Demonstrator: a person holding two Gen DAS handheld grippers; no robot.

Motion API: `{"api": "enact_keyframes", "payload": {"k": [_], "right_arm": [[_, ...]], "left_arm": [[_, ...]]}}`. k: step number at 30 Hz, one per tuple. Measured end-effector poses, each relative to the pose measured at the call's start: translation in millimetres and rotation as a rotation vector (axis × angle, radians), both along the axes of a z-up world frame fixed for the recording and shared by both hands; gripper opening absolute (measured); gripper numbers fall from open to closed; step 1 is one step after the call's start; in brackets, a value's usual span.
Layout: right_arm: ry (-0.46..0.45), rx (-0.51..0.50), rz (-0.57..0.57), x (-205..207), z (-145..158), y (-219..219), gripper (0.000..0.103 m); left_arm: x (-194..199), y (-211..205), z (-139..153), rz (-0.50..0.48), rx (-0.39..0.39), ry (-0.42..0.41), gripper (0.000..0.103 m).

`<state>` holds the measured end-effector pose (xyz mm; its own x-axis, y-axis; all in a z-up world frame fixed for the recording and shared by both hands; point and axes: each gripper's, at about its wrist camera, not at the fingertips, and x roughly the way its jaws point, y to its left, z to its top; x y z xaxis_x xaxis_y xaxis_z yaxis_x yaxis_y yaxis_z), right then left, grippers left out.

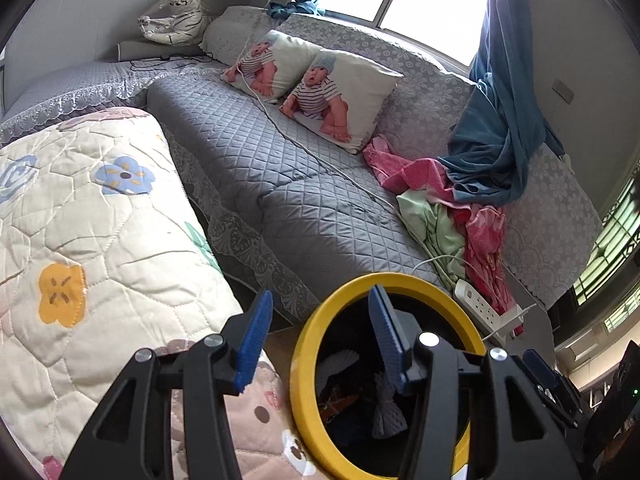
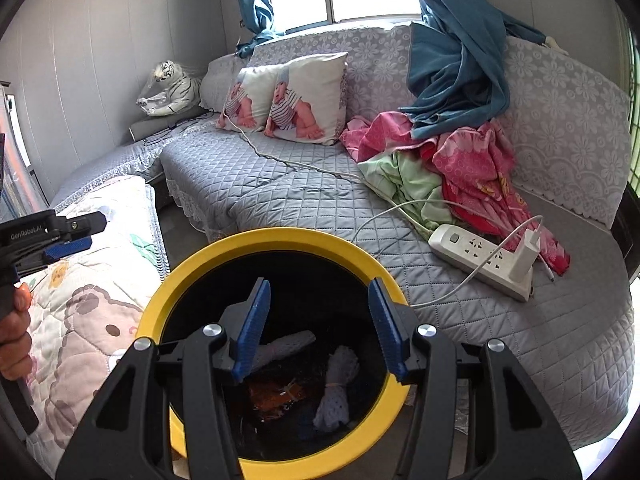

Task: Collect trash
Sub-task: 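Move both open tools back over the bed toward the tissues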

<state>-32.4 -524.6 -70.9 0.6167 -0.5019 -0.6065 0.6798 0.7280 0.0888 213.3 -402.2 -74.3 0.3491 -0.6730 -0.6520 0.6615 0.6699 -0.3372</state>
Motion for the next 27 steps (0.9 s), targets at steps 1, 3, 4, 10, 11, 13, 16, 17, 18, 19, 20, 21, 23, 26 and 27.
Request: {"api": "enact_keyframes", "payload": {"k": [1, 3, 4, 10, 11, 13, 16, 17, 18, 19, 20, 21, 23, 26, 27], "right_arm": [[0.001, -0.008, 0.005, 1.1, 1.8, 2.3, 0.049], [-0.001, -0.019, 0.022, 4.6, 5.7, 8.8, 0.049], [-0.003, -0.023, 0.034, 7.1, 7.9, 12.7, 0.049], [-0.020, -0.053, 0.141, 29.0, 22.9, 47.6, 0.048], [-0.026, -0.058, 0.172, 35.4, 26.4, 56.9, 0.048], [-0.034, -0.063, 0.234, 49.2, 31.7, 74.7, 0.048], [-0.050, -0.048, 0.348, 75.5, 39.7, 104.3, 0.049], [-0.054, -0.045, 0.393, 87.4, 42.4, 117.5, 0.049], [-0.057, -0.044, 0.424, 96.8, 44.9, 127.4, 0.049], [-0.058, -0.048, 0.460, 108.2, 47.8, 140.5, 0.049], [-0.063, -0.054, 0.507, 121.2, 51.1, 156.2, 0.049], [-0.067, -0.058, 0.543, 132.9, 53.3, 170.1, 0.049], [-0.074, -0.064, 0.616, 154.7, 58.4, 197.5, 0.049], [-0.075, -0.048, 0.741, 192.7, 62.6, 242.7, 0.049], [-0.071, -0.047, 0.771, 203.3, 62.8, 254.1, 0.049]], "left_arm": [[2.6, 7.0, 3.4, 0.013, -0.007, -0.006, 0.048], [9.1, 24.5, 11.4, 0.045, -0.023, -0.025, 0.048], [12.5, 35.5, 16.1, 0.069, -0.032, -0.036, 0.048], [29.9, 110.2, 40.2, 0.186, -0.052, -0.115, 0.048], [32.5, 129.6, 43.8, 0.213, -0.048, -0.138, 0.048], [36.9, 165.0, 48.8, 0.259, -0.038, -0.175, 0.048], [44.1, 227.4, 55.6, 0.337, -0.014, -0.220, 0.048], [46.1, 250.4, 57.4, 0.369, -0.004, -0.232, 0.048], [48.0, 273.0, 59.0, 0.401, 0.007, -0.242, 0.049], [49.5, 297.5, 59.9, 0.438, 0.018, -0.252, 0.052], [53.6, 319.8, 61.3, 0.473, 0.025, -0.259, 0.055], [55.4, 340.8, 61.4, 0.507, 0.031, -0.264, 0.056], [58.2, 385.0, 61.6, 0.571, 0.036, -0.270, 0.059], [57.1, 437.1, 59.3, 0.638, 0.026, -0.271, 0.069], [55.4, 451.8, 58.1, 0.654, 0.021, -0.271, 0.070]]}}
